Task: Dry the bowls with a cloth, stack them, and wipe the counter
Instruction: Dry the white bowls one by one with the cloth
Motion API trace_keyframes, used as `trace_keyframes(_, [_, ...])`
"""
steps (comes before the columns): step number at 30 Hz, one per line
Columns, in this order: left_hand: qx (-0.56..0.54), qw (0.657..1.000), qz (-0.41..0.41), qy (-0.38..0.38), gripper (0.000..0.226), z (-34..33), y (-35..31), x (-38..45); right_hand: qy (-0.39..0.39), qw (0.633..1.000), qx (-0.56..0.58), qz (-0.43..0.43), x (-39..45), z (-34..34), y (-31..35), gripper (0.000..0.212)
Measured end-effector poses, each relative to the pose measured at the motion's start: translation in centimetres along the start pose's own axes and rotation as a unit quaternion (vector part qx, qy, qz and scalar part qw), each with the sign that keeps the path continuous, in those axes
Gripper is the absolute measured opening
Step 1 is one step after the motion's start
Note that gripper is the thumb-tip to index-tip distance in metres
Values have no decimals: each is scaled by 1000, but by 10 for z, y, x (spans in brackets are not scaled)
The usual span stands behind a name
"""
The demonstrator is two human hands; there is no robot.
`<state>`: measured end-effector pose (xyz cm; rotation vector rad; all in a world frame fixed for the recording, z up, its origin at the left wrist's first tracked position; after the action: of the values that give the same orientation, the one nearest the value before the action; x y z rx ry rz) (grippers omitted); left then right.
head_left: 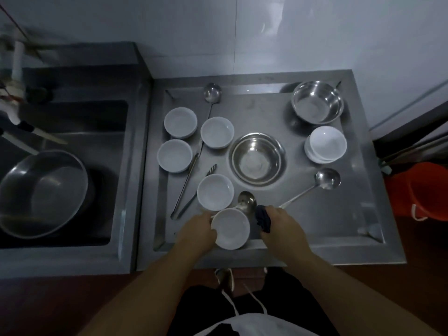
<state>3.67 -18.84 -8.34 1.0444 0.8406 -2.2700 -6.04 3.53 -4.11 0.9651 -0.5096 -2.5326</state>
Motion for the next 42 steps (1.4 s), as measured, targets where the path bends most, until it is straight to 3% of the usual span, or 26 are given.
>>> trace_keyframes(9, [-189, 980, 52, 37, 44, -33, 17, 17, -12, 998, 43, -32, -9, -24, 11, 29])
trace_keyframes(15, [-385, 919, 79, 31, 71, -38, 15, 10, -18, 993, 108, -39, -15, -18, 10, 28])
trace_keyframes(18, [-429, 899, 80, 36, 63, -30, 13, -2, -28, 983, 178, -39, -18, -5, 18, 35])
trace_keyframes(21, [-462, 883, 75, 43, 37, -16, 9, -21, -46, 964, 261, -27, -24, 14, 31, 34])
trace_keyframes(28, [-578, 813, -27, 58, 24, 47, -16, -71, -90, 914, 389, 73, -36, 66, 95, 15])
trace_keyframes(32, [-622, 772, -111, 74, 24, 91, -42, -104, -119, 920, 339, 158, -49, 96, 141, 27])
trace_keyframes(36, [-614, 758, -209, 72, 42, 131, -64, -141, -176, 924, 257, 220, -65, 115, 174, 30])
trace_keyframes(42, [-613, 729, -293, 84, 48, 172, -78, -186, -195, 892, 305, 270, -87, 140, 202, 29])
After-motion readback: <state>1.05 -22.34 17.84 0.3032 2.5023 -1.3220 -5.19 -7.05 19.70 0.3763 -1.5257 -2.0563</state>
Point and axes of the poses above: each hand's wrist, its own x-axis towards the middle knuckle, its own z-axis out of the back of the hand, y = z × x, the point moved 3 cm from there along x, towards the middle knuckle, and after that the axes turned 10 degrees about y, right-handed, at the moved point
